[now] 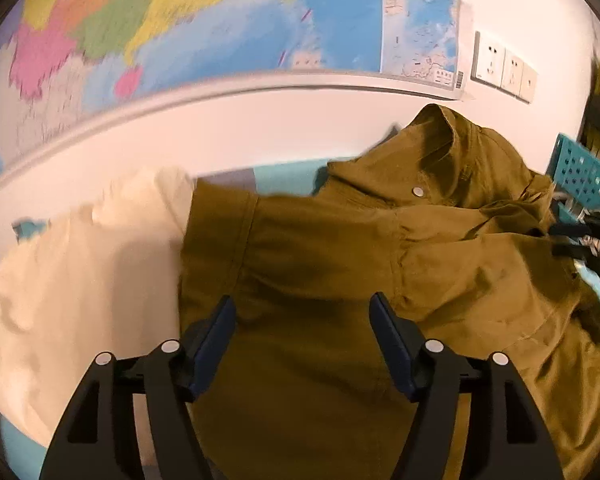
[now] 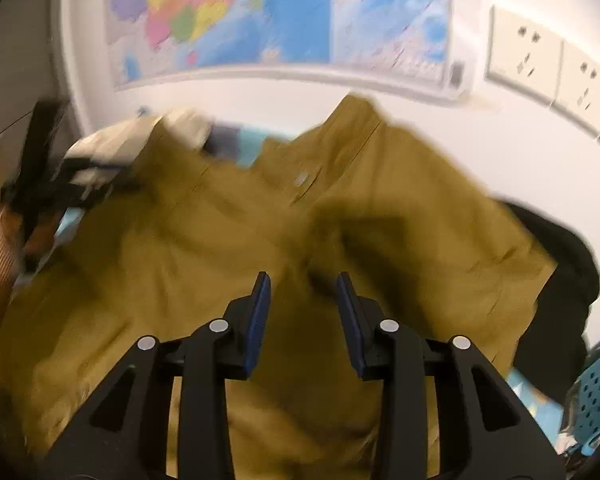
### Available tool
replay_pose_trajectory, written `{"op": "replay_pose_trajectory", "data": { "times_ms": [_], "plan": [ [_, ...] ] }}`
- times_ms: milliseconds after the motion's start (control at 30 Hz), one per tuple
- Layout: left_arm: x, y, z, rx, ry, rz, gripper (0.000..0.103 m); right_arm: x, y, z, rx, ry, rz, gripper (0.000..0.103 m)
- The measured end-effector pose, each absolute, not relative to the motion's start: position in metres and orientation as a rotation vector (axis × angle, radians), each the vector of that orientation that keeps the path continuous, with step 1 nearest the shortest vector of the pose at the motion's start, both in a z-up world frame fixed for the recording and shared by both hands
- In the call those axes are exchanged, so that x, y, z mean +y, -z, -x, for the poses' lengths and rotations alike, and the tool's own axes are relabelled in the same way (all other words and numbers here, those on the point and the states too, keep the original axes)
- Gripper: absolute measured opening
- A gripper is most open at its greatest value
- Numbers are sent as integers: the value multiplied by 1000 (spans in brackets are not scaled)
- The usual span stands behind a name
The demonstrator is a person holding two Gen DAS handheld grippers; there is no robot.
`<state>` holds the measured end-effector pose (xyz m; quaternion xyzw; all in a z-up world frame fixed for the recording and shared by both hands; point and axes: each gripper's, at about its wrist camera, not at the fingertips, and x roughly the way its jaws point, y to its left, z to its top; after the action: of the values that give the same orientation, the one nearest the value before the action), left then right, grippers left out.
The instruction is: Fold large clothes
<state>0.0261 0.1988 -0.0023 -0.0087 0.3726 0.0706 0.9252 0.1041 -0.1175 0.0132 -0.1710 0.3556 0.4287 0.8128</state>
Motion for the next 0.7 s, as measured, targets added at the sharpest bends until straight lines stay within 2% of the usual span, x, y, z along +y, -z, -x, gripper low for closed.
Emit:
{"op": "replay_pose_trajectory", "data": {
  "times_ms": [67,167,300,533,600,700],
  "plan": [
    [203,10,-44,823,-152,6,68,-114,2,-113,799,-874,383,32],
    [225,33,-72,932,-182,60,67,-121,21,-137,862,-826,318,42],
    [222,29,-75,939,-209,27,67,-128,13,-136,863,-816,287,42],
    [209,1,-6,822,-164,2,72,-175,-14,-94,835,-901,206,44],
    [208,5,12,831,-154,5,72,-167,-2,-89,857,-857,251,53],
    [207,15,38,843,-156,0,73,-172,19,-96,919,-804,210,57]
  ]
}}
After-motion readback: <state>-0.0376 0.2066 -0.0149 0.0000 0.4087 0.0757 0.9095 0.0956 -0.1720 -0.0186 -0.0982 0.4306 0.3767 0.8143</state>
